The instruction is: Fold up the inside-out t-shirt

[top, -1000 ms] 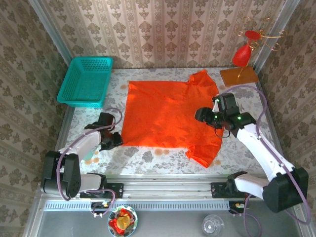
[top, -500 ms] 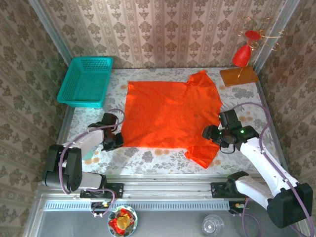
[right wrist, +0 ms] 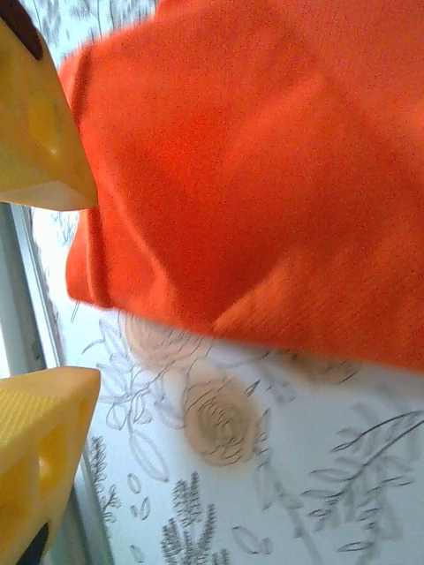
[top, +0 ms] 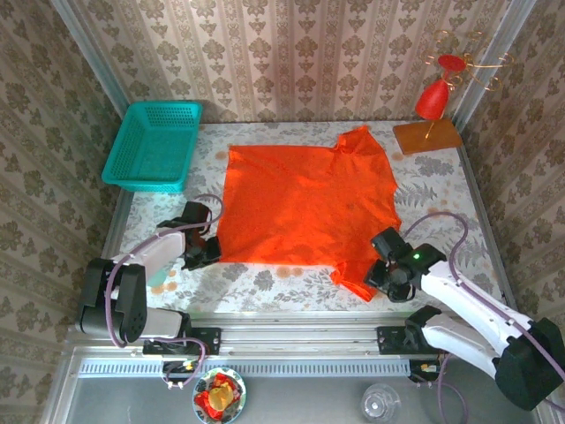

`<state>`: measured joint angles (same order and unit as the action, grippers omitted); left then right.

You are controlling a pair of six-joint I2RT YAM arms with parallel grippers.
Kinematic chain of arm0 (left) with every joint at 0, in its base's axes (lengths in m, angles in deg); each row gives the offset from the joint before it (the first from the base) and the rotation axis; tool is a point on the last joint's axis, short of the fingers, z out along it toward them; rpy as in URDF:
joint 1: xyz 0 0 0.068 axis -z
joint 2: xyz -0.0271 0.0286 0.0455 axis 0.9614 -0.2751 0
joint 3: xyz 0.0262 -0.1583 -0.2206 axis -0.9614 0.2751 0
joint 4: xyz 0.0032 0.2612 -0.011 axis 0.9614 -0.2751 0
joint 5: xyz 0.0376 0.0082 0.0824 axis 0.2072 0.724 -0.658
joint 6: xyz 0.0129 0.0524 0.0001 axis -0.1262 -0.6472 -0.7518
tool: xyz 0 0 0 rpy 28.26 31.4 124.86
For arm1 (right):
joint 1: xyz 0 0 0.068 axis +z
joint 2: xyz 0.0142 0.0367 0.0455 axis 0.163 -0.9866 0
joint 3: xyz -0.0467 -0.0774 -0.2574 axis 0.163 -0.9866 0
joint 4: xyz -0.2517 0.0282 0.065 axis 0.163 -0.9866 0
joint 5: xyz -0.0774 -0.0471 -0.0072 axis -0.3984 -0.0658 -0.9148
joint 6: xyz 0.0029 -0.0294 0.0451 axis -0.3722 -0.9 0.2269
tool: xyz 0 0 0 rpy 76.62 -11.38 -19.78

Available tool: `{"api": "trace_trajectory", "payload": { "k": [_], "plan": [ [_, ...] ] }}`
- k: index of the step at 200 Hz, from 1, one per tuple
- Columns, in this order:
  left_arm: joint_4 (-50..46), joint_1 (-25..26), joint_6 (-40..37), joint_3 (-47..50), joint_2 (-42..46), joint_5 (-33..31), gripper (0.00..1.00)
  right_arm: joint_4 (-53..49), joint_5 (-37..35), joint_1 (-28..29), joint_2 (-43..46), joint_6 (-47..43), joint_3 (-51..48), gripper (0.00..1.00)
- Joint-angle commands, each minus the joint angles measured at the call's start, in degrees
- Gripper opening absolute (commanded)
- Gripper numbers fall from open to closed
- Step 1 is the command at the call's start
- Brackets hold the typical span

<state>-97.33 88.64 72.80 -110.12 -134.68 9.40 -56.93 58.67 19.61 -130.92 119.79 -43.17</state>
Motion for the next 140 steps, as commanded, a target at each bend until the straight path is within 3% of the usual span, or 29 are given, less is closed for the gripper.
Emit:
{"api": "trace_trajectory", "payload": {
  "k": [1,33,62,93,140],
  "plan": [
    [-1.3,0.2,0.6,-0.5,0.5,-0.9,0.0,0.0,-1.4,2.1,-0.8,6.5,-2.4,0.5],
    [-1.5,0.3,0.8,-1.0,1.3,-0.4,0.0,7.4,1.1,2.8,-4.3,7.8,-5.3,0.5],
    [-2.4,0.2,1.0,-1.8,2.9,-0.5,0.0,13.0,2.9,2.9,-8.2,8.7,-6.9,0.4],
    [-2.9,0.1,0.9,-2.5,3.6,-0.5,0.0,13.2,2.5,2.9,-9.1,8.9,-6.7,0.29],
    [-3.6,0.1,1.0,-3.1,5.0,-0.4,0.0,7.7,-1.3,2.9,-3.2,9.5,-4.8,0.12]
  ]
}}
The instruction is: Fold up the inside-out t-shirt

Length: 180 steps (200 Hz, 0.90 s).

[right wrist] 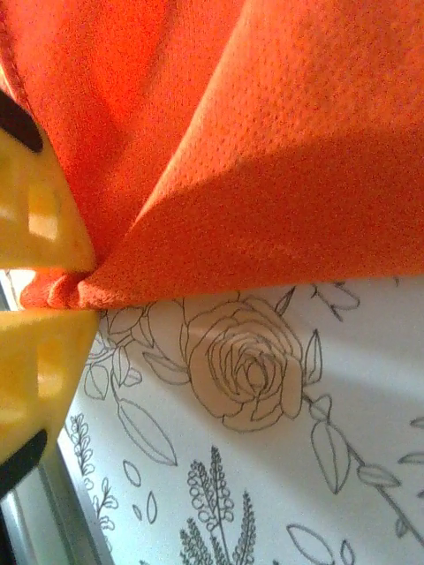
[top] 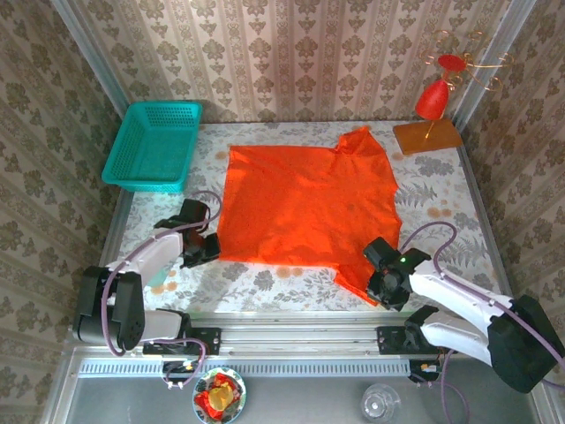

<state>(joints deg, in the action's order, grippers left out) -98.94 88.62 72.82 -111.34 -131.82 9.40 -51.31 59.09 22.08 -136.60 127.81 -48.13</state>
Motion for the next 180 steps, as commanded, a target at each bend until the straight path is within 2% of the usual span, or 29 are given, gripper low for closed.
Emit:
{"api": "trace_trajectory", "payload": {
  "k": [1,28,78,134,158,180],
  "plan": [
    [-2.0,0.1,1.0,-1.8,2.2,-0.4,0.0,1.9,-1.7,0.4,2.6,1.5,0.2,0.12],
    [-3.9,-0.3,1.1,-3.1,4.6,-0.7,0.0,-3.9,-5.1,0.4,6.8,0.7,3.3,0.0],
    [-6.7,-2.6,1.0,-3.4,10.8,-1.6,0.0,-18.4,-11.5,0.4,14.4,-1.6,11.4,0.0],
    [-14.4,-2.8,5.0,-1.0,19.7,-1.6,0.0,-29.4,-10.2,0.5,20.8,-2.5,15.6,0.0],
    [-14.7,-1.0,7.4,-0.5,23.4,-0.4,0.0,-29.4,-8.5,0.4,21.7,-3.8,17.8,0.0],
    [-13.5,-0.5,7.1,-1.5,22.6,1.5,0.0,-25.8,-7.4,0.4,18.9,-5.6,19.9,0.0]
  ]
}}
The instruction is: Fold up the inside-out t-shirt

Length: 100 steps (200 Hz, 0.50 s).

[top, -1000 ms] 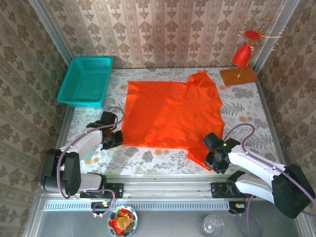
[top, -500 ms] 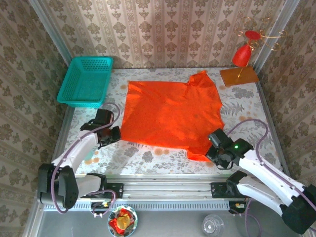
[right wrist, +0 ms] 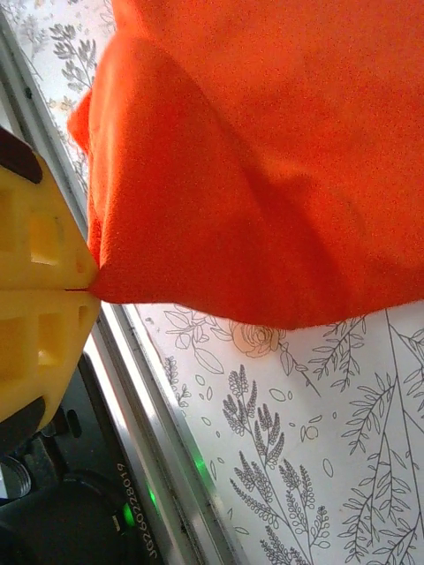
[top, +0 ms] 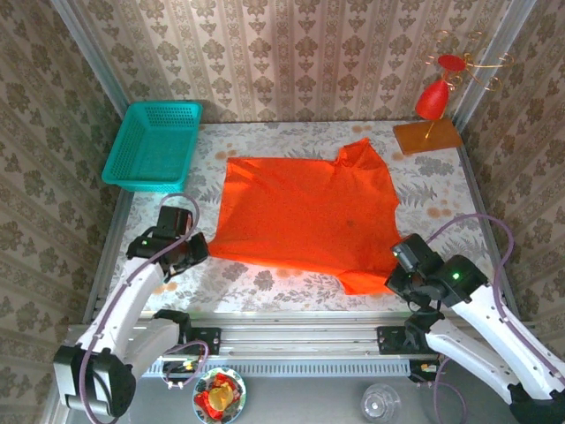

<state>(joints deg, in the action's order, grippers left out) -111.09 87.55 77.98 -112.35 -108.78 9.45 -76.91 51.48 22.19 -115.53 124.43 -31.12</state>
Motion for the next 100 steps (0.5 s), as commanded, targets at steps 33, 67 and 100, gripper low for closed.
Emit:
{"api": "trace_trajectory", "payload": {
  "k": [33,67,100],
  "plan": [
    [2.6,0.5,-2.5,-4.4,-5.5,1.9,0.0,3.3,-7.9,0.0,-8.1,-5.2,8.0,0.0],
    [6.2,0.0,-5.2,-9.7,-14.3,1.6,0.0,10.1,-9.6,-5.4,-15.8,-12.8,11.2,0.0],
    [8.8,-0.6,-7.7,-13.0,-21.4,1.7,0.0,18.2,-6.8,-11.6,-21.6,-18.1,12.6,0.0]
  ]
}}
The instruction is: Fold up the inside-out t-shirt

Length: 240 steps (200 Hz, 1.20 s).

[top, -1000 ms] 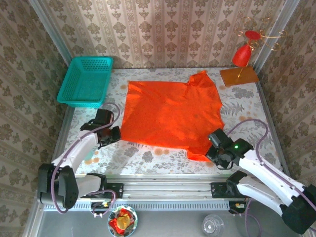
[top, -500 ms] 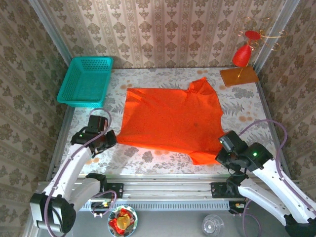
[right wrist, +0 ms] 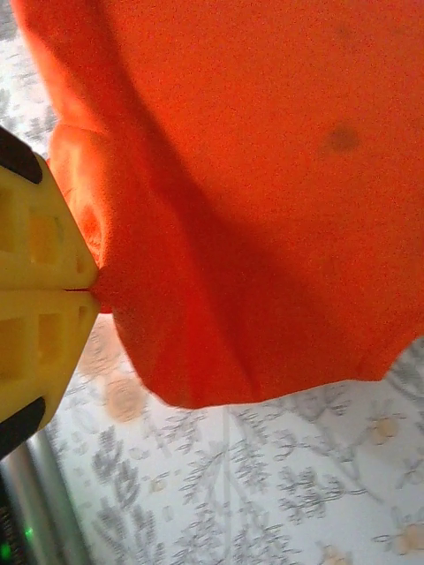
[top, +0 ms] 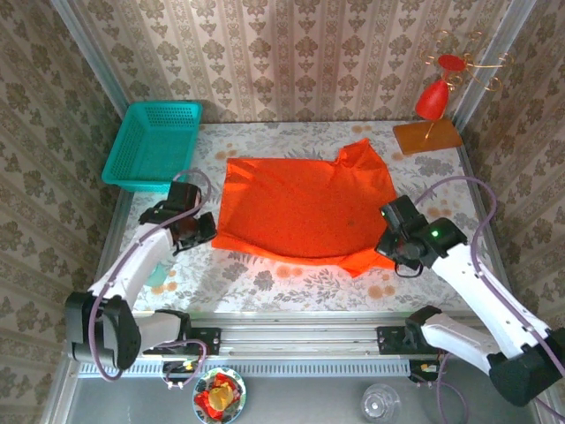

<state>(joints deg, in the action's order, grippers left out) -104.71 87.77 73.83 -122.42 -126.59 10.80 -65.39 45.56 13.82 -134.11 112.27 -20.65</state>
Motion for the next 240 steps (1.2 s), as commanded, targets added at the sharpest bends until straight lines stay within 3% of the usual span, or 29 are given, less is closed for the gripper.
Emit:
{"api": "trace_trajectory", "payload": {
  "k": [1,76,137,195,226,240],
  "plan": [
    [2.5,-0.8,-3.6,-3.0,-3.8,0.3,0.0,6.8,-0.9,-3.4,-3.2,-6.0,2.2,0.0],
    [6.8,-2.9,-7.0,-9.5,-18.3,1.2,0.0,15.0,2.7,-10.7,-17.4,-13.9,7.4,0.0],
    [6.9,-3.4,-8.8,-12.8,-24.0,0.8,0.0,17.7,4.9,-12.8,-29.6,-17.8,12.8,0.0],
    [7.3,-3.6,-9.2,-14.1,-25.7,1.0,0.0,18.0,4.1,-13.9,-34.5,-19.0,15.1,0.0],
    [7.9,-3.6,-9.6,-14.5,-25.2,2.3,0.06,18.3,5.1,-14.2,-36.0,-19.8,16.3,0.0],
    [7.7,-3.5,-9.6,-14.7,-24.6,2.2,0.14,17.9,5.6,-14.2,-36.8,-20.2,17.1,0.01]
  ]
}}
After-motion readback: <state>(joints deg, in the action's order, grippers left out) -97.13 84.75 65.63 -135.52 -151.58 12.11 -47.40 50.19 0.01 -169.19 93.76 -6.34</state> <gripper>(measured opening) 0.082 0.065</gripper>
